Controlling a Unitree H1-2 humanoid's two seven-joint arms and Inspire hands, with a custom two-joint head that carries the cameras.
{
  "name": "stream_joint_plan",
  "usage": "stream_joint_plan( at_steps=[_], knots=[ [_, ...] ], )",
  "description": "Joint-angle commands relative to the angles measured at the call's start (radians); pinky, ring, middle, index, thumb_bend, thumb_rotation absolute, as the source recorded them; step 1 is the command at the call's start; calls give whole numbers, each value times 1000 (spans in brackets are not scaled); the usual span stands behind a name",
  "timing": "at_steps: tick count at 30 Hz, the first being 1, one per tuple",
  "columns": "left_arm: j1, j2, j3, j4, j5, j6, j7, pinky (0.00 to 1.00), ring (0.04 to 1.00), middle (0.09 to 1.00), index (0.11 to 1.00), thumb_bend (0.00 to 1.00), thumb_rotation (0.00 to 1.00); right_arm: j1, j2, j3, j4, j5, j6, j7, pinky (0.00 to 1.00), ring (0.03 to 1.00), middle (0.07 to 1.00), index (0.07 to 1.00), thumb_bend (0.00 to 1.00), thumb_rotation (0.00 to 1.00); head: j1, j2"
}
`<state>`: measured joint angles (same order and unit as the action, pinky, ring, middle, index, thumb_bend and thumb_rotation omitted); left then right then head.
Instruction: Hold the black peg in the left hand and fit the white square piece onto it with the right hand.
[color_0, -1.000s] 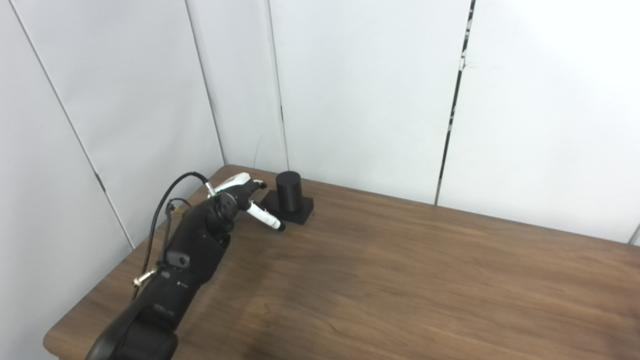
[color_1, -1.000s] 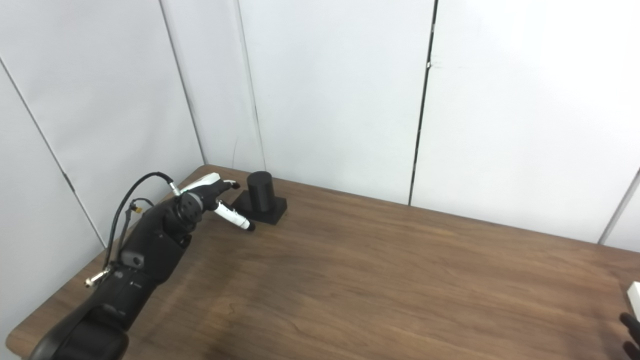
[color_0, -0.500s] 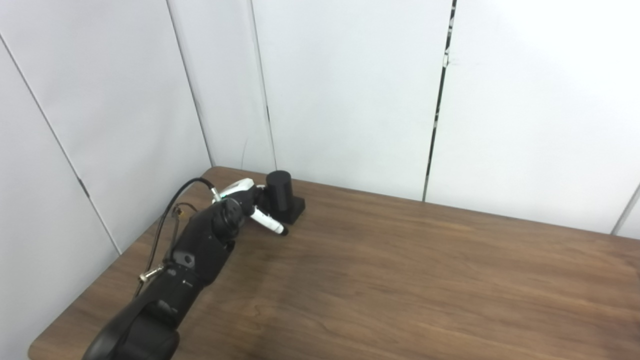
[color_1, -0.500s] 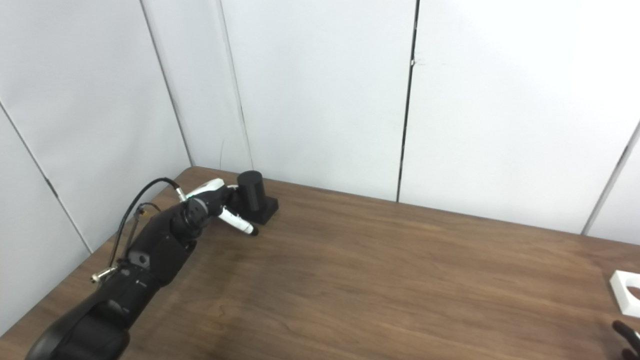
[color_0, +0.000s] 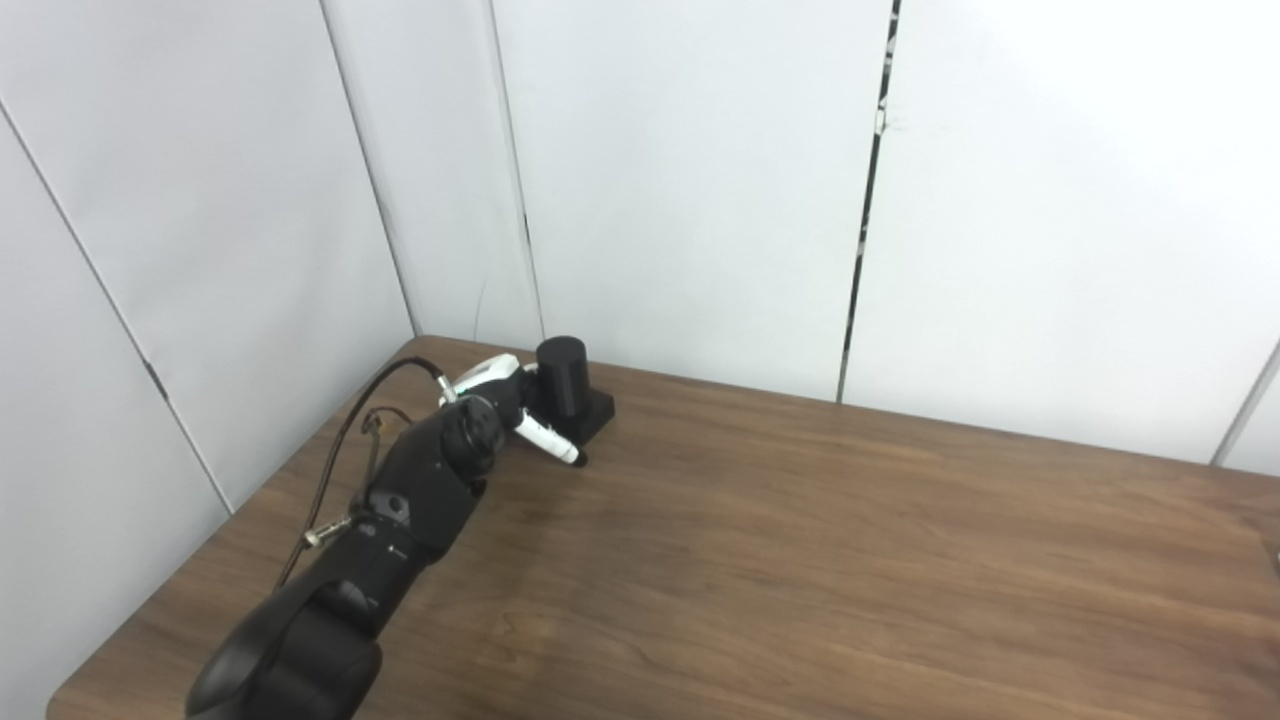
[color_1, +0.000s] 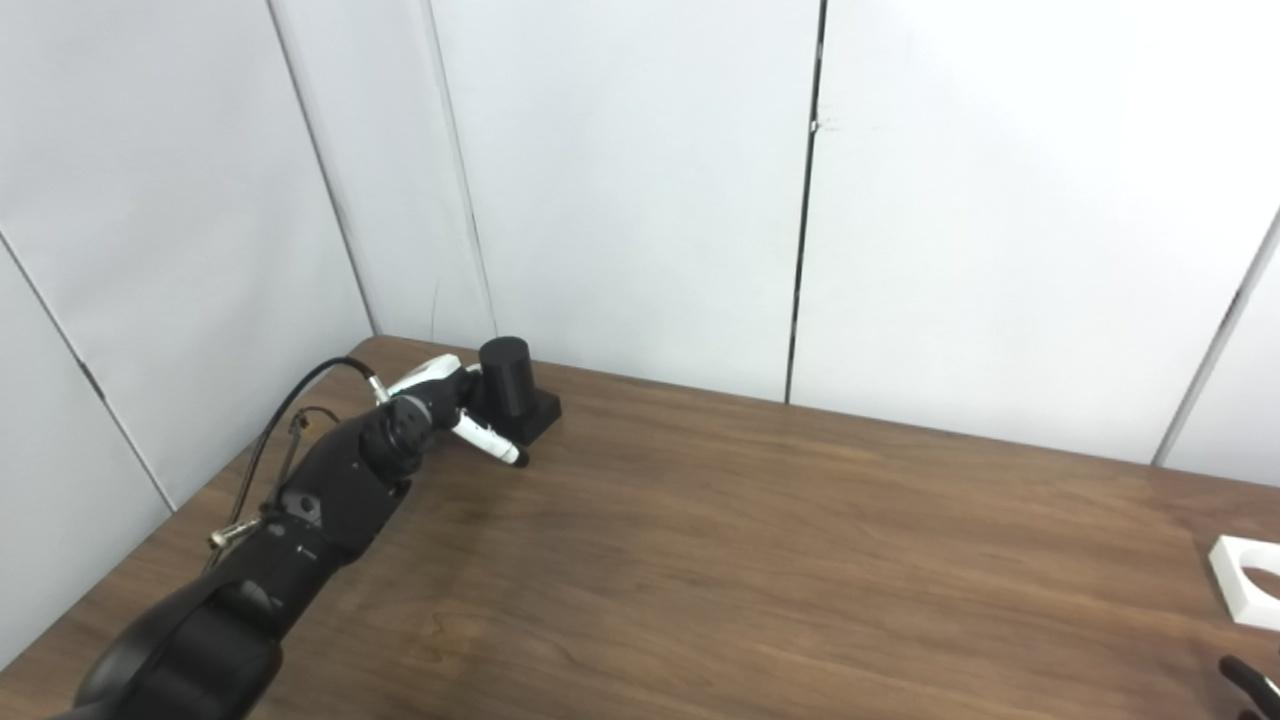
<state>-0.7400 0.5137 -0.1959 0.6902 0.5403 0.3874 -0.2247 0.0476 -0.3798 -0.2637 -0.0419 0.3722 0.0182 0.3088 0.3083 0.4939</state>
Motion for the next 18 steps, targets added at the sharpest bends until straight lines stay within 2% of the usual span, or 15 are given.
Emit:
stream_joint_plan(
  at_steps=[1,4,6,7,9,11,13,14,15,16,17,18],
  knots=[
    [-56,23,-7,-4,-2,-13,13,1000,1000,1000,989,1000,240,-1,-22,-11,-19,13,-22,12,1000,992,884,1000,587,880,0,1],
    [-58,30,-21,-9,-2,-18,5,1000,1000,1000,965,1000,249,-5,-20,-11,-20,8,-8,3,1000,988,881,1000,593,879,2,5],
    [-58,34,-31,-9,1,-27,5,1000,1000,1000,903,1000,239,-10,-16,-9,-18,5,-5,-2,1000,978,871,1000,588,881,-1,6],
    [-61,36,-41,0,8,-34,10,1000,1000,1000,903,1000,239,-12,-14,-6,-17,1,-6,-4,1000,978,871,1000,588,881,-4,6],
    [-65,38,-54,21,13,-52,30,1000,1000,971,804,992,220,-16,-10,-2,-16,-3,-10,-5,1000,972,872,1000,597,881,-5,6],
    [-65,39,-58,36,8,-77,54,1000,979,931,689,937,174,-20,-9,3,-14,-7,-18,-1,1000,967,875,1000,592,889,-11,8],
    [-63,39,-57,43,4,-89,71,986,950,899,626,912,148,-22,-10,5,-15,-9,-21,2,1000,964,872,1000,588,896,-12,9],
    [-61,38,-56,42,3,-87,76,969,933,879,548,683,101,-22,-9,5,-17,-8,-17,0,1000,965,872,1000,590,899,-13,10],
    [-57,37,-54,36,2,-83,78,930,917,858,507,566,74,-21,-8,5,-19,-8,-15,-1,1000,964,871,1000,590,900,-14,10],
    [-50,36,-48,24,-5,-77,77,924,915,856,504,558,72,-21,-7,6,-21,-8,-14,-2,1000,964,871,1000,589,900,-15,10],
    [-42,35,-41,12,-14,-71,75,855,875,828,499,541,67,-21,-7,8,-21,-7,-16,1,1000,964,871,1000,588,900,-20,11],
    [-35,34,-35,1,-21,-67,74,694,754,744,497,533,63,-21,-9,11,-20,-4,-20,10,1000,968,878,1000,588,908,-20,11]
  ],
)
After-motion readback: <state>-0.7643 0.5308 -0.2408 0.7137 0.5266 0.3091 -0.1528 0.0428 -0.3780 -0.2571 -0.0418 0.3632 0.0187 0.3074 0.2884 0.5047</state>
